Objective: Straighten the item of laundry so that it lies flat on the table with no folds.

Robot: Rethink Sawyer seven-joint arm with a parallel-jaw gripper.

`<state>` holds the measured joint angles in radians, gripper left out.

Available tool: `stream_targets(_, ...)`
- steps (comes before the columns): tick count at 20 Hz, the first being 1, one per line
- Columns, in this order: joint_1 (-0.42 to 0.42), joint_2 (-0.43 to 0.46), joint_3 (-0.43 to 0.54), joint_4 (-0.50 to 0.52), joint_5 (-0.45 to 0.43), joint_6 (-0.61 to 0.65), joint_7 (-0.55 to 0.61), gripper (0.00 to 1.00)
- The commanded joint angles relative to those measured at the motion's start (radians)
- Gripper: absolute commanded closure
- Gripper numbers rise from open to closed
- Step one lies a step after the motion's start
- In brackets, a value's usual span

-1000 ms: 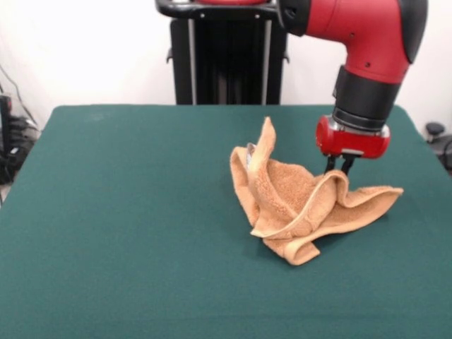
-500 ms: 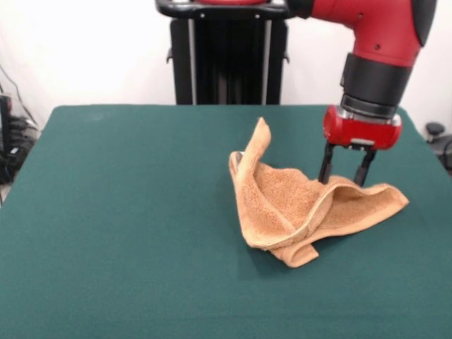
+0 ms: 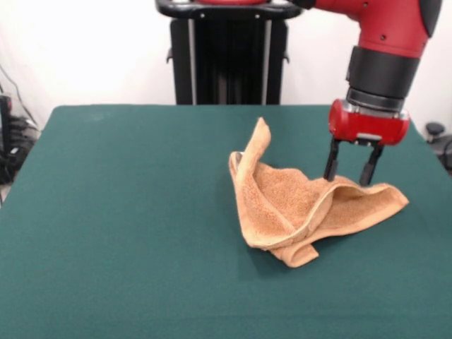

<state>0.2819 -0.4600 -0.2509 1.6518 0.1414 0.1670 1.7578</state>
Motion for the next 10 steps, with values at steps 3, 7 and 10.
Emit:
stream_targets(3, -0.019, 0.042, 0.056, -0.018, 0.054, 0.051, 0.201, 0.00)
stream_targets(7, -0.070, 0.070, 0.085, -0.062, 0.040, 0.049, 0.159, 0.00)
stream_targets(10, -0.109, 0.077, 0.113, -0.088, 0.028, 0.077, 0.125, 0.00)
